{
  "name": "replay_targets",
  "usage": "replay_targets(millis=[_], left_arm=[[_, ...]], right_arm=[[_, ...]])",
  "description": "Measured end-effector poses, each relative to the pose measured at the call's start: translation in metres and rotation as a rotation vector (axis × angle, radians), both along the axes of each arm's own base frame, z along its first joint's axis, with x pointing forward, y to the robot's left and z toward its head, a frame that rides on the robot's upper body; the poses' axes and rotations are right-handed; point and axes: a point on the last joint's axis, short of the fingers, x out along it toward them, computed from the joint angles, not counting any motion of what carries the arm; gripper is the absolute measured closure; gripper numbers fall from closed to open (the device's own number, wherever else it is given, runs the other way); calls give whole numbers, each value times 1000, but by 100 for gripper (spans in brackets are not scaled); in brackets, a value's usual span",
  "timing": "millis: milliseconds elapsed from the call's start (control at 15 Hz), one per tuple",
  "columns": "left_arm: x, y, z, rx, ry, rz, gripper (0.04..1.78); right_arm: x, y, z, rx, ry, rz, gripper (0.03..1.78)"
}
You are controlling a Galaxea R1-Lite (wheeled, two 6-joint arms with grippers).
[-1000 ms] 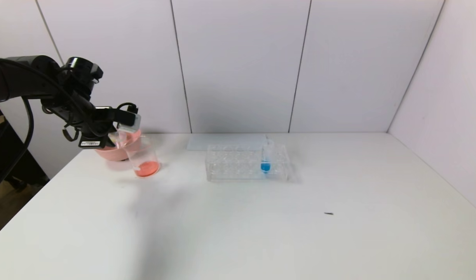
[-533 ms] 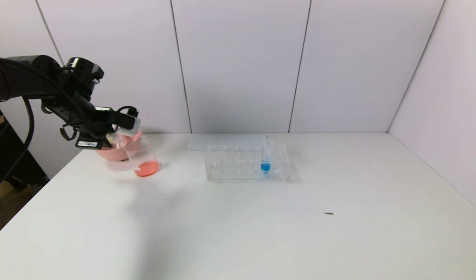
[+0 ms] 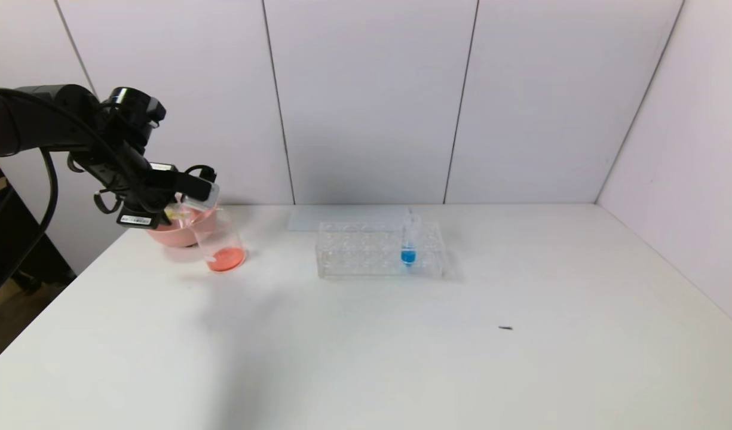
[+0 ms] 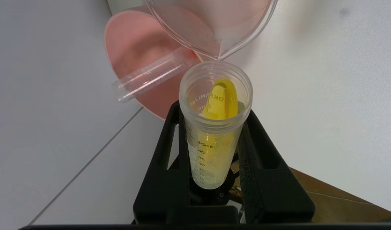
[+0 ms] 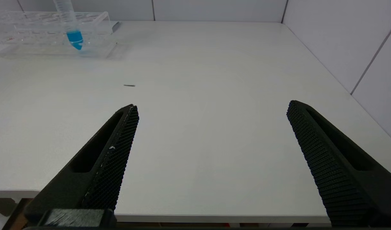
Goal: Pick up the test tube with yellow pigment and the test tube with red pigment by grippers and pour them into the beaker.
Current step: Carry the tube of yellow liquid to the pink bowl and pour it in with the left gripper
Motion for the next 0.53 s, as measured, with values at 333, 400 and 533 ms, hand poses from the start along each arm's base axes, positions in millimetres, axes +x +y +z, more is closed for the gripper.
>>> replay_targets(millis=[333,400,533], left_arm=[[3,-8,0,35,-17,4,137],[3,-9,-1,37,-16,1,137],[5,-10,-2,39,-13,1,137]], right_arm=[[0,0,0,0,0,0,11],[0,0,0,-1,0,0,11],[0,0,0,0,0,0,11]])
